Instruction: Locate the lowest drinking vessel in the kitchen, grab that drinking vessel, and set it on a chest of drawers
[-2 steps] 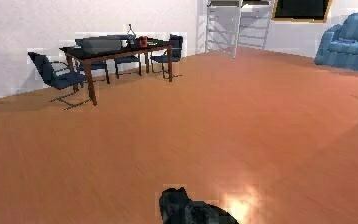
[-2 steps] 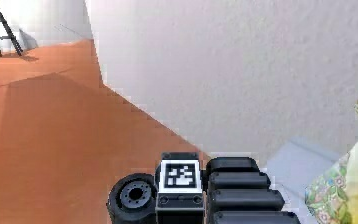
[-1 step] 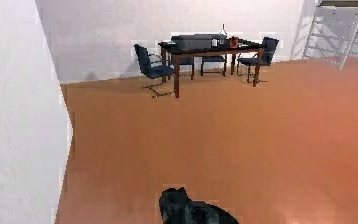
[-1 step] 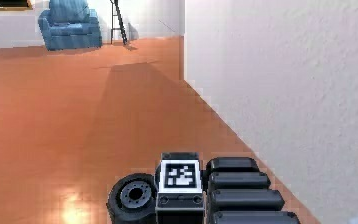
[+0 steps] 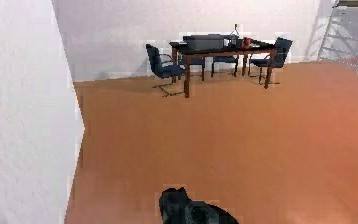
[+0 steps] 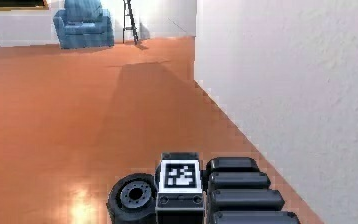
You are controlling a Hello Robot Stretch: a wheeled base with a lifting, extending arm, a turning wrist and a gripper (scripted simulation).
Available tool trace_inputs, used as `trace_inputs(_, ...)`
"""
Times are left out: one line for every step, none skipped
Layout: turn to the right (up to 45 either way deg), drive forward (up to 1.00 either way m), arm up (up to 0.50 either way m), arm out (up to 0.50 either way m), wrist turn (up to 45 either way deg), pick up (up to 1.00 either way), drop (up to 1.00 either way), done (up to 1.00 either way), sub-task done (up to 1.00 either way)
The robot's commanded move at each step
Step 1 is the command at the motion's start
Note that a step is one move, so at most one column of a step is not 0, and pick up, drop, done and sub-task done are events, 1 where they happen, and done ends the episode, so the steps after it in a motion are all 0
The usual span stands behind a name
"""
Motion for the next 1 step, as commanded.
trace_inputs(45.0,0.00,0.00,0.00,0.0,0.00,0.00,0.00,0.00)
